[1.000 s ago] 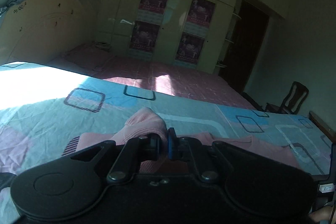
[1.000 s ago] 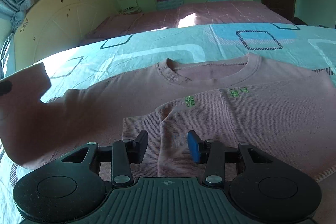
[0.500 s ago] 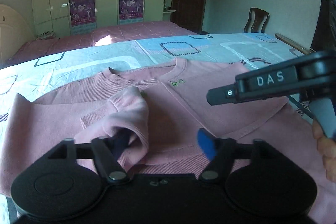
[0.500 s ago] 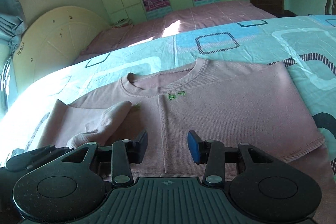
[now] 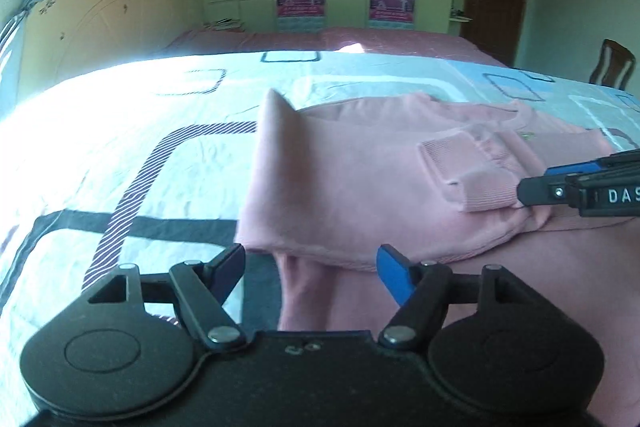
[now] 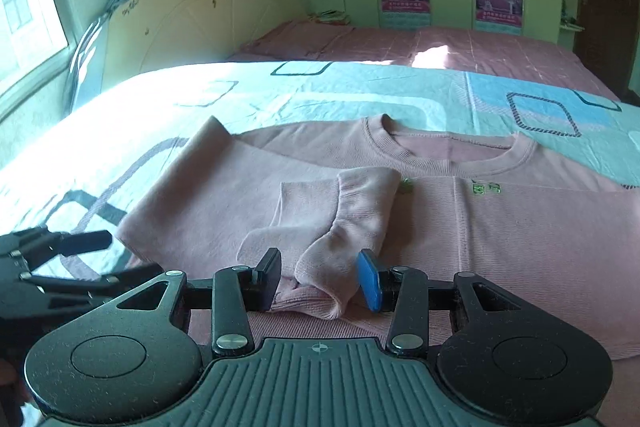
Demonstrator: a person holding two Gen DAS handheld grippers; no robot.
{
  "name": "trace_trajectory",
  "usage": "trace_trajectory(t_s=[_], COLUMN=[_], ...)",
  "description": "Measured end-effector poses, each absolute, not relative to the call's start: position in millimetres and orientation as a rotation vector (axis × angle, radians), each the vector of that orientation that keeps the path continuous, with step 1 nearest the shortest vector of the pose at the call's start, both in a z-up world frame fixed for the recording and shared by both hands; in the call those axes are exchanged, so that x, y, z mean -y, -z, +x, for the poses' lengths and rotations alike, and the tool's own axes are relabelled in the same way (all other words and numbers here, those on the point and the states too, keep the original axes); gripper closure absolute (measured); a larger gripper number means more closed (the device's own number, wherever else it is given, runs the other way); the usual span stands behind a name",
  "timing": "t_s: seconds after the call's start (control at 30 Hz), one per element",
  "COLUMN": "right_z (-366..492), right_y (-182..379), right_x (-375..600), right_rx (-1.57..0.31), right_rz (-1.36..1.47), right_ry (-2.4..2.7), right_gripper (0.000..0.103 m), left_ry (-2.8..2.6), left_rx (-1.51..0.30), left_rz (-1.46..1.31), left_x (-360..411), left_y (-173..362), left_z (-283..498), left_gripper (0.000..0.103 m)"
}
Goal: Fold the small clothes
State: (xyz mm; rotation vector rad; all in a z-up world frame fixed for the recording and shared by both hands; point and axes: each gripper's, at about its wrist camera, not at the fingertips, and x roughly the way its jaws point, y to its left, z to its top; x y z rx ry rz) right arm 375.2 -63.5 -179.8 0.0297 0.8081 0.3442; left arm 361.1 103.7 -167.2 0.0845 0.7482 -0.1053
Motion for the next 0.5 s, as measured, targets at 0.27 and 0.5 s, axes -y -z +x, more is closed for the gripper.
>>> trace_trajectory(t_s=[0.27,0.5], right_z=[379.6,390.2], right_y=[201.2,206.9], right_x=[33.3,34.3], right_rx=[-0.775,-0.761], right_rz=[-0.221,-0.169], right_ry=[-0.309,-0.31], right_gripper=[0.061,0.064], left_ry=[0.069,0.074], left_rx=[-0.766,-0.705], left_rz=[0.092,0.063], left_x=[-121.0,-120.7], left_y=[186.1,179.8], left_z=[369.8,384.3], left_gripper=[0.048,0.081])
